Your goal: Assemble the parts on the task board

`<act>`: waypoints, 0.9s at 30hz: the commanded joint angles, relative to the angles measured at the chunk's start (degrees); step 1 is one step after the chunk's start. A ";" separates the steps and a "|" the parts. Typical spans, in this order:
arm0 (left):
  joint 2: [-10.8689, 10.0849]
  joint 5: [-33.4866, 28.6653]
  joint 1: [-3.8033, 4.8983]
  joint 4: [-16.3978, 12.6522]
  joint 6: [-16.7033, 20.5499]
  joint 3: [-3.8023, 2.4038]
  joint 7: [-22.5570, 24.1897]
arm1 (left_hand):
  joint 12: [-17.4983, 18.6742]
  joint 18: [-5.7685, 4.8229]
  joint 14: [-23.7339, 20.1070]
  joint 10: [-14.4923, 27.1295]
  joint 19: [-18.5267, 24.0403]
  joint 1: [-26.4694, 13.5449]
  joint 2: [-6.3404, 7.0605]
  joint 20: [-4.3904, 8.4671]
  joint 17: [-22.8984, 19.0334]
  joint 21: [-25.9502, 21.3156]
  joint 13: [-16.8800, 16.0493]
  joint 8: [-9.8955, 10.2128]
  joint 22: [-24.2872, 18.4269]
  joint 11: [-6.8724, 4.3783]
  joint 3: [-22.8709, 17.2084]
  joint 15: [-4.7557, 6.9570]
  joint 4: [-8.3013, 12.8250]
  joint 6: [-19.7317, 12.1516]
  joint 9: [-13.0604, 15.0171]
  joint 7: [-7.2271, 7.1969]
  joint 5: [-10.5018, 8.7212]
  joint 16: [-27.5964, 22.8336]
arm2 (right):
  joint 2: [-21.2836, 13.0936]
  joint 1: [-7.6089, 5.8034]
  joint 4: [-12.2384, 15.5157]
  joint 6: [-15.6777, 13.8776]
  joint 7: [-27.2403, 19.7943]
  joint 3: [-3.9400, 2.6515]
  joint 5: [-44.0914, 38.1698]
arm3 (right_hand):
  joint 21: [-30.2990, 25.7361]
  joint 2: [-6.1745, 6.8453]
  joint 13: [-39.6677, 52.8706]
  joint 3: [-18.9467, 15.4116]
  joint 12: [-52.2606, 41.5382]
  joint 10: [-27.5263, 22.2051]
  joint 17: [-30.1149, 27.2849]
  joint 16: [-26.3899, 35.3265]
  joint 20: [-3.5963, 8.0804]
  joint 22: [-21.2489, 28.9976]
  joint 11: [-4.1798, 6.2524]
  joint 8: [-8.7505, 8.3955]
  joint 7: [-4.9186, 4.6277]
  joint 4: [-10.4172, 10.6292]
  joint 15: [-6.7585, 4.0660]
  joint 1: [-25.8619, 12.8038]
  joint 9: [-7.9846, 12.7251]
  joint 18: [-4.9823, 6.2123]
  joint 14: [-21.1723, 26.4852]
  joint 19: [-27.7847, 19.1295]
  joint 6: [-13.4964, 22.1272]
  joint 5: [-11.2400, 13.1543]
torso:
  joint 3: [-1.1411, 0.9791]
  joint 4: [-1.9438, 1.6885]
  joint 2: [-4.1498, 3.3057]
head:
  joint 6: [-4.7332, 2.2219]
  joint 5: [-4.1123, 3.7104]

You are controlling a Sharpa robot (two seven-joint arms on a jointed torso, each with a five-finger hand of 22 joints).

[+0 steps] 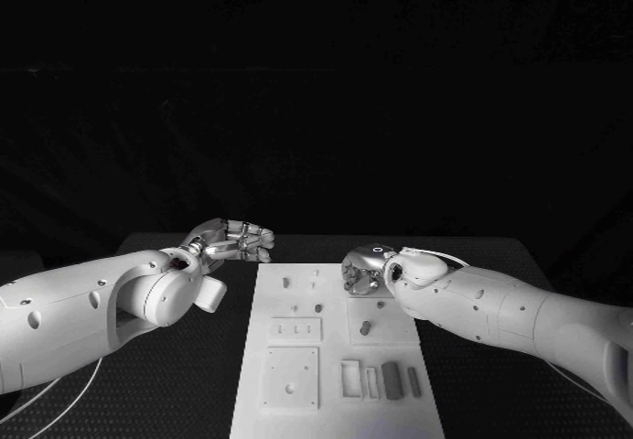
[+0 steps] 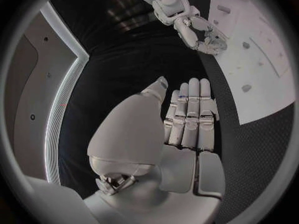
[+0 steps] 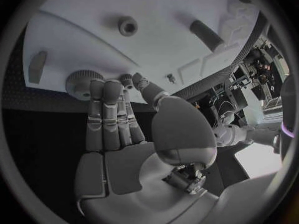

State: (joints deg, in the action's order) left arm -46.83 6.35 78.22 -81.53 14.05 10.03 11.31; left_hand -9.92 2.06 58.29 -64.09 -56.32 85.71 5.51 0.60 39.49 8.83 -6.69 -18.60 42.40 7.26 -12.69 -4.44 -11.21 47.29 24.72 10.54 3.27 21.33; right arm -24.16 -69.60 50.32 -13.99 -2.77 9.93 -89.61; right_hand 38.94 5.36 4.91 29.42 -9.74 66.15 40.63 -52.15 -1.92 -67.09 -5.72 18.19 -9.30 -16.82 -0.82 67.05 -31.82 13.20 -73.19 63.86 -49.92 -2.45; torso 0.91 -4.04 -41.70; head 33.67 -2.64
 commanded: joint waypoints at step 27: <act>0.17 -0.36 0.06 -0.37 -1.37 -0.06 0.50 | 0.59 -0.19 0.35 -0.30 -0.06 -0.18 0.32 0.46 0.36 -0.43 0.15 0.54 -0.12 0.31 0.33 -0.15 -1.22 0.07 -0.25 0.28 0.05 -0.58 | 1.49 0.30 -0.46 2.16 1.87 1.74 -3.59 | 1.06 0.03 0.13 0.03 0.58 1.70 0.85 -1.45 0.64 -1.05 0.37 -0.84 -0.29 0.09 -0.29 -0.90 0.65 1.80 -0.21 0.66 -0.02 -0.27 | -0.04 0.08 -0.79 | 0.38 0.11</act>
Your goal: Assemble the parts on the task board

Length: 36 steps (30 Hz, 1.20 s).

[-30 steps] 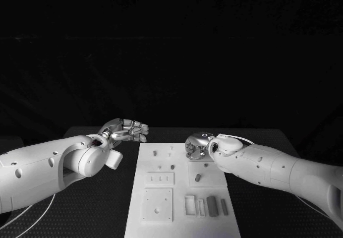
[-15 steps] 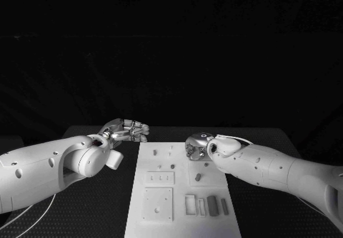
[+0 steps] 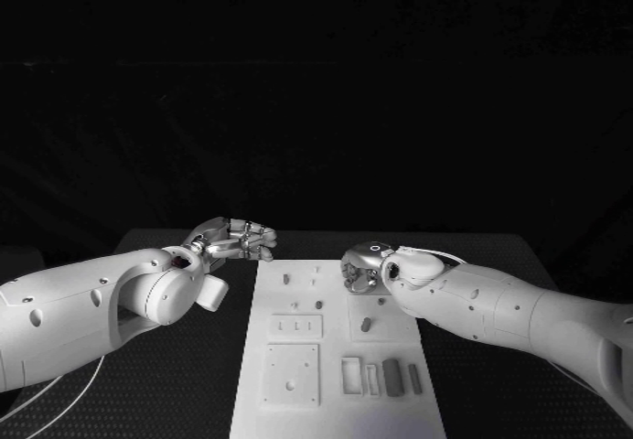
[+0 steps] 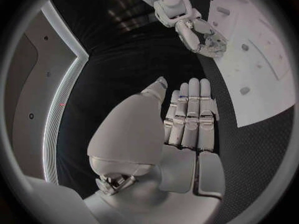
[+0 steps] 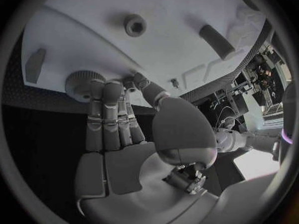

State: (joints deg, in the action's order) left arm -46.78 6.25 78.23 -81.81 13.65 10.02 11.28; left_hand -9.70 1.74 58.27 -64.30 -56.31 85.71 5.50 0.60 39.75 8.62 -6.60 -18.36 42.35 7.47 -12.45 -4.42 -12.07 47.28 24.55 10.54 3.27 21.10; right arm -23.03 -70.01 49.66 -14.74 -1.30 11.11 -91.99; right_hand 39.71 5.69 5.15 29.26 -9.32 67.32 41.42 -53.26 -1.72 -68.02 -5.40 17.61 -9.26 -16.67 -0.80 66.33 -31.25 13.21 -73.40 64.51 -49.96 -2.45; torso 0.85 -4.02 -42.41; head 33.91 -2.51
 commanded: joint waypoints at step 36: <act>-0.02 -0.41 0.07 -0.30 -0.49 -0.06 0.44 | 0.76 0.09 0.56 -0.16 -0.22 0.28 0.22 0.54 0.46 -0.42 0.11 0.53 -0.05 0.15 0.41 -0.13 -1.12 -0.06 -0.27 0.39 0.07 -0.72 | 0.38 0.82 2.11 -2.79 5.30 2.22 -3.18 | 4.05 -2.46 2.83 6.30 -1.45 6.31 3.17 -6.06 2.08 -4.13 2.30 1.64 2.27 -0.05 -2.50 -0.91 0.81 1.79 -0.84 1.95 -6.90 -0.27 | 0.07 0.16 -0.37 | 0.46 0.01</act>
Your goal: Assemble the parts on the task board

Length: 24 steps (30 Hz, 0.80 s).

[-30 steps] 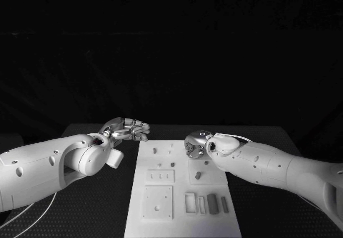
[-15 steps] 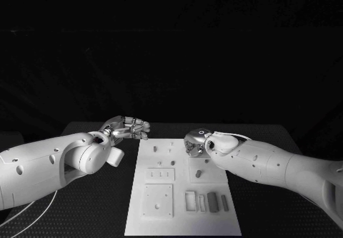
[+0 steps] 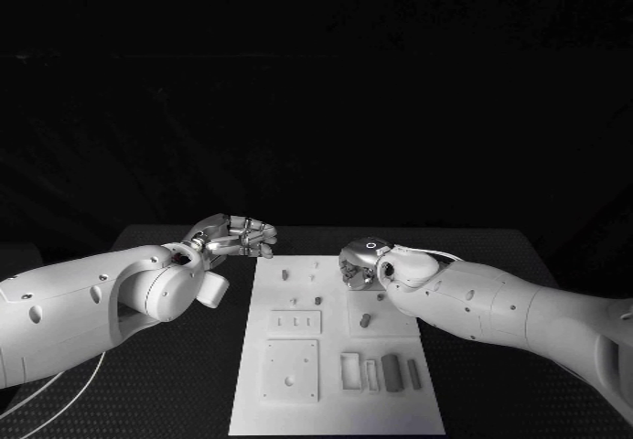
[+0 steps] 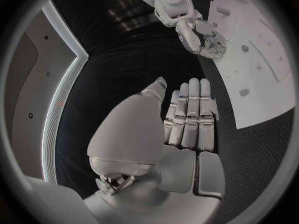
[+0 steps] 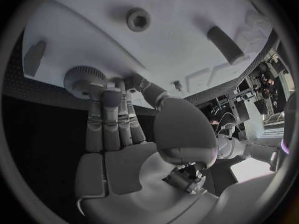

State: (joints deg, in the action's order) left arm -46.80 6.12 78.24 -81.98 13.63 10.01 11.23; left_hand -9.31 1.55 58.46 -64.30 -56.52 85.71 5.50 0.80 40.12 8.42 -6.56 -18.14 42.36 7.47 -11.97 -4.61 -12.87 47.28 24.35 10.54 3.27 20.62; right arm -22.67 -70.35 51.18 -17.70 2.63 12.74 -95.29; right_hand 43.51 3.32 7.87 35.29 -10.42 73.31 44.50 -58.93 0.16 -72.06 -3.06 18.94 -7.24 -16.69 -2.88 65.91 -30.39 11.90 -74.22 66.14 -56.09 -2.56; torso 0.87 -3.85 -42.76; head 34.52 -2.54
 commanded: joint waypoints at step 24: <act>0.16 -0.29 0.09 0.18 -0.36 -0.05 0.50 | 0.53 0.26 0.43 -0.25 -0.07 0.65 0.21 0.34 0.28 -0.31 0.08 0.33 -0.03 0.15 0.13 0.06 -0.60 -0.01 -0.13 0.40 0.08 -0.44 | 2.56 -0.12 2.03 -8.74 7.19 0.23 -2.67 | 0.88 0.60 0.68 0.84 -0.42 0.99 0.46 -1.41 0.67 -0.70 0.27 0.49 0.55 -0.02 -0.72 -0.56 0.06 3.10 -0.34 0.88 -1.57 -0.16 | 0.05 -0.07 -0.22 | -1.51 0.00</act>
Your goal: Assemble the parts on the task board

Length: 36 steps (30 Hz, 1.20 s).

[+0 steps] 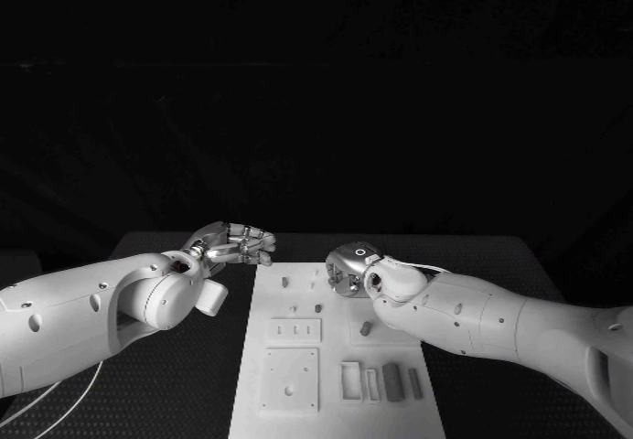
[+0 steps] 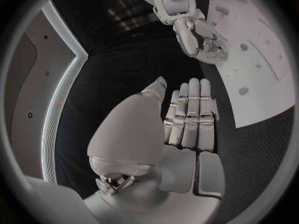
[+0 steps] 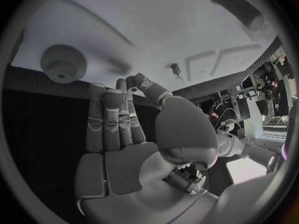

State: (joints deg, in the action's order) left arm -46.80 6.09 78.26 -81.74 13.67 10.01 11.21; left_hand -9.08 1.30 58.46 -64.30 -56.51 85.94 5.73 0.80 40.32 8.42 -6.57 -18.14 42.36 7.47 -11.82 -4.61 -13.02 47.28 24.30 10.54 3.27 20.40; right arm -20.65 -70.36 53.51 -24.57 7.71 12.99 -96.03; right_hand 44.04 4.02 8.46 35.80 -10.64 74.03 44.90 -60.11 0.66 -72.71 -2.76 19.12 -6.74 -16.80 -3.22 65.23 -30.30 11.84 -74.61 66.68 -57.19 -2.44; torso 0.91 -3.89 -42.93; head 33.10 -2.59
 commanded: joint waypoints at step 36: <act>1.63 -0.27 0.50 0.28 -0.29 -0.10 0.48 | 0.56 0.47 0.53 -0.40 -0.14 1.01 0.00 0.35 0.40 -0.51 0.10 0.39 0.02 0.15 0.44 0.05 -1.02 0.03 -0.17 0.40 0.07 -0.60 | 6.73 -0.39 -6.72 -4.24 3.52 -0.17 -3.27 | 0.55 0.20 0.31 0.62 -0.10 0.37 0.17 -0.57 0.32 -0.29 0.03 0.29 0.11 0.10 -0.44 0.18 0.05 3.16 0.07 0.50 -0.64 -0.28 | 0.29 -0.72 -0.55 | -0.38 0.46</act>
State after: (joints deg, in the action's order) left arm -45.32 6.07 78.59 -81.26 13.67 9.97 11.22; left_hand -8.86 1.29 58.46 -64.30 -56.51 86.40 5.73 0.80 40.67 8.19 -6.53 -18.14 42.36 7.48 -11.44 -4.61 -13.72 47.28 24.20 10.54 3.27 20.18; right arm -14.08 -70.74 47.03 -28.33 11.04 12.84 -98.48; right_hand 44.27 4.22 8.71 36.07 -10.62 74.02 45.00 -60.31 0.71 -72.91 -2.75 19.24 -6.70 -16.85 -3.32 65.04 -30.14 11.84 -74.51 66.94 -57.44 -2.58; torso 1.14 -4.56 -43.45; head 32.76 -2.18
